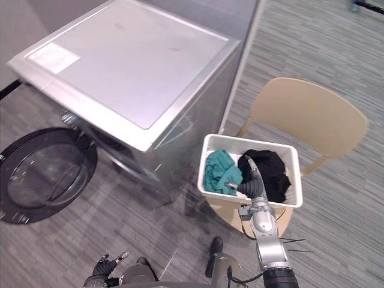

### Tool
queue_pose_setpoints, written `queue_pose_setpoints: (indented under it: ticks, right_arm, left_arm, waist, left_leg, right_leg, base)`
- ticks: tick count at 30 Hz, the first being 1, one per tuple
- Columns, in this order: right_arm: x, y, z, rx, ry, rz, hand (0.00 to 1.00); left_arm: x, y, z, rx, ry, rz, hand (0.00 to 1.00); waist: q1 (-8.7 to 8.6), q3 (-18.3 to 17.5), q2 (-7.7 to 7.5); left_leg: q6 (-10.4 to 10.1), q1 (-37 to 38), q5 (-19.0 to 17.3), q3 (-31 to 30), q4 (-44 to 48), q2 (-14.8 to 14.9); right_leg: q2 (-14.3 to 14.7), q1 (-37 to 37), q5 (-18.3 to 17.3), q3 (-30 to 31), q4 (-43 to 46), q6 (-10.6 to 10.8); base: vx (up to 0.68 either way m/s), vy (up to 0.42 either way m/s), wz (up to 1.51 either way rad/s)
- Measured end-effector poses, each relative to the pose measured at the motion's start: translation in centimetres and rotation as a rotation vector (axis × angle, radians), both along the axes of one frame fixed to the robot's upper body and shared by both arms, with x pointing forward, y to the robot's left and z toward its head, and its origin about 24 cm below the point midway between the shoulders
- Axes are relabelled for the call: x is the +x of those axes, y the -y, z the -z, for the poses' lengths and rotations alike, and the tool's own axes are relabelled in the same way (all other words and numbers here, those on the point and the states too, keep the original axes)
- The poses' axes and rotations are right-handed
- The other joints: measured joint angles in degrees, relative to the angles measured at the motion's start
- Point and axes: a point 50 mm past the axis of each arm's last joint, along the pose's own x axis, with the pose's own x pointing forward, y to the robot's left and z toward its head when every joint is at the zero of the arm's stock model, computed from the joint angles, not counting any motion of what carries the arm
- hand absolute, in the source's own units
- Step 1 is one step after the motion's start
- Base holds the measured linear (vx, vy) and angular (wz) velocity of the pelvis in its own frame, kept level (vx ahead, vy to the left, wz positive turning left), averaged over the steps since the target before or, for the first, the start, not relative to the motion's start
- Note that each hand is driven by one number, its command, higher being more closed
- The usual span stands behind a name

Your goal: Pick up the laundry basket with both hands and put the clothes into the washing machine.

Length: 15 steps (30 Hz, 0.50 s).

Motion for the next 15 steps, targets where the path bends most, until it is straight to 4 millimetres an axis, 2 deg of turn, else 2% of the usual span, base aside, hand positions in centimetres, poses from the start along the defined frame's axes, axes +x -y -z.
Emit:
queue_pose_setpoints:
  ticks: [1,2,3,4,5,6,7,9,11,13,15]
  right_arm:
    - [0.2,0.3,-0.1,-0.012,0.0,0.003,0.0]
    - [0.6,0.6,-0.1,-0.041,-0.007,0.001,0.0]
    - [0.7,0.7,-0.1,-0.053,-0.01,-0.002,0.0]
    - [1.3,0.8,-0.1,-0.084,-0.017,-0.016,0.0]
    - [1.7,0.9,-0.2,-0.112,-0.019,-0.026,0.0]
    - [2.1,0.9,-0.4,-0.151,-0.018,-0.043,0.0]
    - [2.6,0.4,-0.4,-0.179,-0.024,-0.069,0.0]
    - [2.8,-0.2,-0.5,-0.212,-0.023,-0.11,0.0]
    - [3.3,-0.6,-0.9,-0.254,-0.015,-0.153,0.0]
    - [5.1,-2.0,-1.8,-0.318,0.011,-0.235,0.0]
    - [8.3,-3.3,-4.5,-0.403,0.076,-0.298,0.0]
  left_arm:
    - [0.0,0.1,0.0,-0.003,0.0,0.01,0.0]
    - [0.0,0.3,0.1,-0.011,-0.006,0.026,0.0]
    - [-0.1,0.4,0.1,-0.017,-0.009,0.035,0.0]
    - [-0.1,0.8,0.2,-0.027,-0.013,0.058,0.0]
    - [0.1,0.9,0.2,-0.028,-0.01,0.065,0.0]
    - [0.2,1.1,0.2,-0.031,-0.008,0.075,0.0]
    - [0.7,1.0,0.1,-0.023,-0.001,0.091,0.0]
    - [1.2,0.6,-0.1,-0.009,0.017,0.108,0.0]
    - [2.0,0.6,-0.3,-0.006,0.036,0.122,0.0]
    - [2.6,0.7,-0.4,-0.006,0.052,0.128,0.0]
    - [4.7,0.8,-1.0,-0.001,0.103,0.14,0.0]
  waist:
    - [0.0,0.1,0.13]
    - [0.15,0.2,0.08]
    - [0.21,0.2,0.13]
    - [0.34,0.3,0.28]
    - [0.37,0.1,0.89]
    - [0.51,-0.1,2.0]
    - [1.56,0.7,1.27]
    - [1.27,0.8,0.4]
    - [1.39,0.9,0.6]
    - [1.44,2.6,1.05]
    - [1.62,5.7,1.96]
  left_leg:
    - [-0.4,-1.1,-2.8,-2.3,0.8,-2.1]
    - [-1.2,-2.2,-6.6,-6.2,-0.9,-6.5]
    - [-1.4,-2.3,-7.5,-7.6,-3.0,-8.5]
    - [-1.9,-2.0,-8.1,-10.6,-12.1,-13.1]
    - [-2.3,-1.3,-7.6,-12.6,-18.8,-15.2]
    - [-3.5,-0.9,-6.1,-14.1,-24.9,-16.3]
    - [-1.9,-0.1,-2.9,-13.7,-25.5,-16.9]
    - [-1.0,-0.2,-3.5,-12.9,-25.6,-18.3]
    - [-0.1,-0.9,-4.0,-11.8,-25.5,-19.4]
    - [0.5,-1.6,-4.4,-10.6,-25.3,-20.1]
    - [1.2,-6.4,-4.6,-9.8,-23.6,-20.2]
  right_leg:
    - [0.0,0.3,0.1,1.1,-0.4,-0.1]
    - [0.0,1.0,0.5,3.3,-1.4,-0.5]
    - [0.1,1.3,0.7,4.2,-1.9,-0.5]
    - [0.2,1.8,1.6,6.3,-2.2,0.9]
    - [0.5,1.7,1.8,7.4,-2.3,1.3]
    - [1.2,1.5,2.0,8.3,-2.4,1.7]
    - [1.4,1.5,2.4,10.7,-2.7,3.0]
    - [0.2,2.0,3.2,10.7,-5.0,4.3]
    - [-1.2,1.8,3.6,11.0,-6.0,5.1]
    - [-2.0,0.3,4.0,12.2,-6.1,5.9]
    - [-2.1,-4.1,5.1,13.2,-5.6,6.4]
  base:
    - [0.14,0.044,-0.92]
    - [0.14,0.04,-0.75]
    - [0.17,0.078,-1.0]
    - [0.13,0.103,-0.84]
    - [0.12,0.171,-0.92]
    - [0.11,0.22,-0.97]
    - [0.11,0.218,-0.85]
    - [0.1,0.174,-0.34]
    - [0.05,0.197,-0.02]
    - [-0.02,0.109,-0.21]
    - [-0.07,0.098,-0.17]
